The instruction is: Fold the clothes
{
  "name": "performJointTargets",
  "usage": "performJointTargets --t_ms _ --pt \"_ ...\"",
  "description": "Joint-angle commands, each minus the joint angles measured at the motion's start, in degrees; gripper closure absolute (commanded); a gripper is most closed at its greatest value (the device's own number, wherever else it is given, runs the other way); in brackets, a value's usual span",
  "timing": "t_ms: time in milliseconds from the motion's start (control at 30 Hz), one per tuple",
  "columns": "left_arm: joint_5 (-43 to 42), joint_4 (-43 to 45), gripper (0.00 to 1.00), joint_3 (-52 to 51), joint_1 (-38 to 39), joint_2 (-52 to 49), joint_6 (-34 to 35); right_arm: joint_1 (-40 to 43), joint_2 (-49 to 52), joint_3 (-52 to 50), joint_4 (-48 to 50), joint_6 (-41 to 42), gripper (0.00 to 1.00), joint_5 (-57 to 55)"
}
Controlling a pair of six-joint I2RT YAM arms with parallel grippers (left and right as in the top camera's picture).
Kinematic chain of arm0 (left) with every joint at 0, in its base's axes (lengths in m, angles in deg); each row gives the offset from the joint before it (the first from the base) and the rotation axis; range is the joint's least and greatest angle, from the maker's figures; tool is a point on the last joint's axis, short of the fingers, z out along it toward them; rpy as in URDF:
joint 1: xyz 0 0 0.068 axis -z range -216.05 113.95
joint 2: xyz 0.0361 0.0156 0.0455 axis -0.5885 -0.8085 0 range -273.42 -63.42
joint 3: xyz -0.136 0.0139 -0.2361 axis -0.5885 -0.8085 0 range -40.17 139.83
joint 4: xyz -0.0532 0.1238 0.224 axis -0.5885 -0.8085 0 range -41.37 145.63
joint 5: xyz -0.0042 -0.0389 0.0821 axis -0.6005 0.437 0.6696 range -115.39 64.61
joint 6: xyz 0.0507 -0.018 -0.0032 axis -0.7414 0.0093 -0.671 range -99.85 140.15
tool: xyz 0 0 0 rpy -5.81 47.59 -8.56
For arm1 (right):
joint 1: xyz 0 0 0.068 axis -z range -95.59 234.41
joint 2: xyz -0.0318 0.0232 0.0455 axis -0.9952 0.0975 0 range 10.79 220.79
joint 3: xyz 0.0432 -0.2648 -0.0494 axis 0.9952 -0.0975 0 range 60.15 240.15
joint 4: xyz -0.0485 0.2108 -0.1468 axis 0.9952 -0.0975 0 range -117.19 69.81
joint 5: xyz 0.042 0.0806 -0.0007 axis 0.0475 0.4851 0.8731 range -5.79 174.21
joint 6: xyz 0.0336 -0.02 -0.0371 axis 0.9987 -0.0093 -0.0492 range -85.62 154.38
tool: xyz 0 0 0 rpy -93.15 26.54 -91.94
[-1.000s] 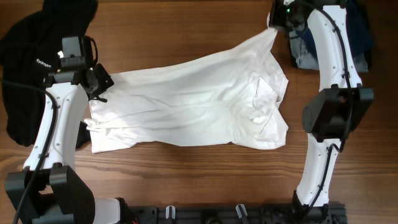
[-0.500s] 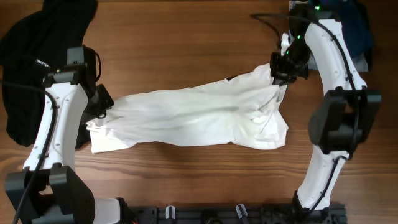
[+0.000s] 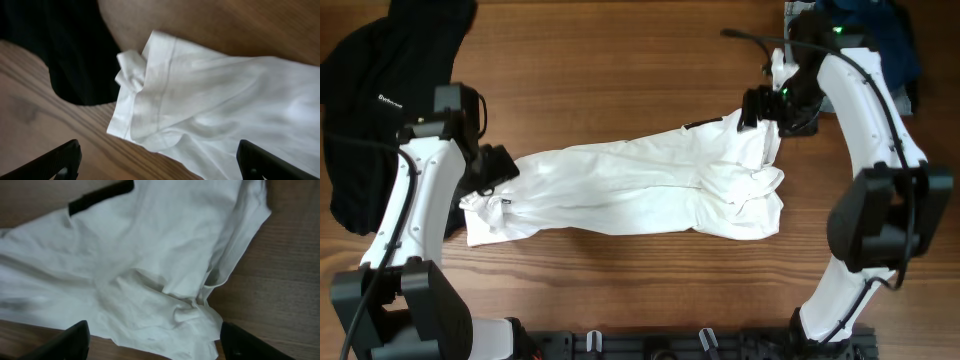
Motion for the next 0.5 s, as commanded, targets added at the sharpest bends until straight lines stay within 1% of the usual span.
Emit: performJointTargets --t_ms 0,33,67,100,167,267,367,400,467 --pt "-7.87 2.89 0.0 2.36 -0.33 1.05 -10.84 -0.13 -3.39 2.12 0.98 -4.24 0.06 2.97" --pt "-11.13 4.26 0.0 2.16 -0.33 0.28 -14.23 -0.15 -3.23 2.12 1.25 -4.2 0.06 2.99" --pt "-11.98 5.07 0.0 1.95 -0.33 -0.44 -15.43 -0.2 -3.17 2.12 1.57 -4.2 0.05 3.08" --pt "-11.91 5.66 0.0 1.68 -0.48 -1.51 -16.48 -0.2 -3.17 2.12 2.51 -4.24 0.06 3.87" --pt "-11.61 5.7 0.0 1.68 -1.66 -2.58 -16.41 -0.2 -3.17 2.12 3.69 -4.22 0.06 4.68" --pt "-11.65 5.62 0.0 1.46 -6.93 -3.06 -16.39 -0.2 -3.17 2.1 4.2 -4.2 0.06 4.66" --pt "-12.55 9.9 0.0 -1.05 -13.05 -3.96 -16.48 -0.2 -3.17 2.12 4.13 -4.09 0.06 4.39" --pt "-13.84 11.72 0.0 -2.03 -14.58 -4.66 -16.55 -0.2 -3.17 2.12 3.96 -4.0 0.06 4.0" --pt "-18.58 14.95 0.0 -5.14 -15.93 -5.92 -19.54 -0.2 -3.17 2.12 3.32 -2.21 0.05 4.0"
